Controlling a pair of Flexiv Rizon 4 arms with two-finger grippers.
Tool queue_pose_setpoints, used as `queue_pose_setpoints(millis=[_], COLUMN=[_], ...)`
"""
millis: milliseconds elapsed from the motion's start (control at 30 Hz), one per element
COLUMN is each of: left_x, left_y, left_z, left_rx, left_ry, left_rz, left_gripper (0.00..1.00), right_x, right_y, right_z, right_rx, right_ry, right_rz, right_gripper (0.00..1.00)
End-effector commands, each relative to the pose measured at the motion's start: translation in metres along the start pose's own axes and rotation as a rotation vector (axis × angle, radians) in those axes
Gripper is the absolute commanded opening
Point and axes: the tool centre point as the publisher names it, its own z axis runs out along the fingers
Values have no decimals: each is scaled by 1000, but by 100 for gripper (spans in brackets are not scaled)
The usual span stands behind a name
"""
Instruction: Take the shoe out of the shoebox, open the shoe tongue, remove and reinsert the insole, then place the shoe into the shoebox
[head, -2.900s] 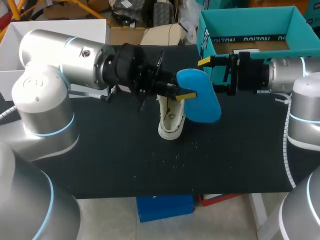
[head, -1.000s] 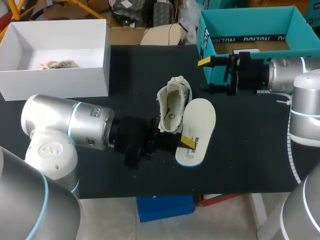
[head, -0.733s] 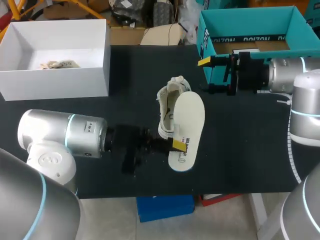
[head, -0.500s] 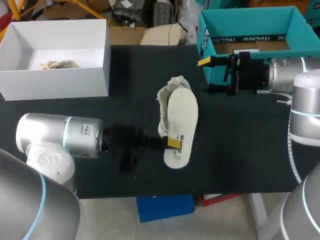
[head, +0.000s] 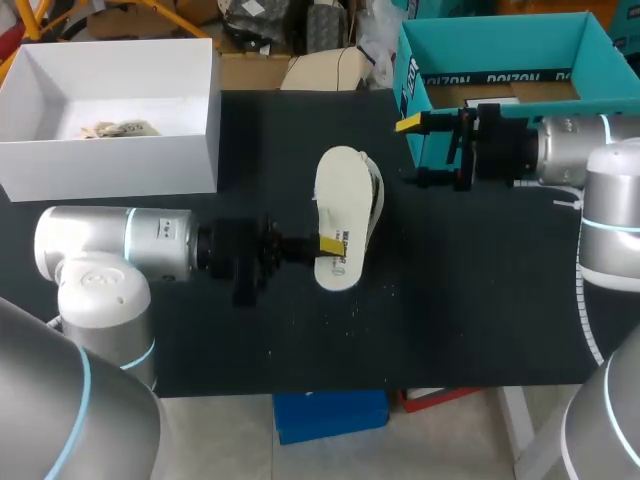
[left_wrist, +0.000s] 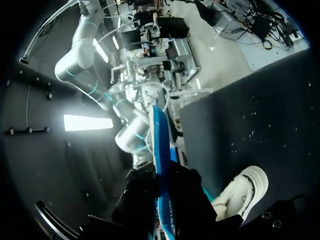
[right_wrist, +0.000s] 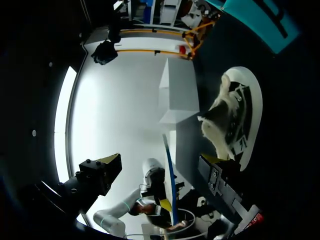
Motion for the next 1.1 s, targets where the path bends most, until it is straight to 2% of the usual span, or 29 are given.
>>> queue_pose_setpoints(millis=[33, 200, 367, 767, 933, 1100], left_x=[3, 0, 0, 2, 2, 2], left_y=[34, 53, 63, 65, 65, 65], left_z=[10, 18, 22, 23, 23, 23], left_rx=[17, 19, 13, 12, 12, 12], left_ry=[-4, -4, -8, -13, -13, -13], left_rz=[2, 5, 1, -16, -16, -16], left_gripper=[0, 0, 0, 0, 0, 0], right_x=[-1, -1, -1, -1, -7, -9], right_y=[0, 0, 0, 0, 5, 1], right_z=[2, 2, 2, 2, 7, 16], right_rx=[-3, -3, -3, -3, 95, 136], right_ry=[-1, -1, -1, -1, -24, -32], right_rz=[-1, -1, -1, -1, -29, -45], right_gripper=[100, 100, 100, 100, 100, 100])
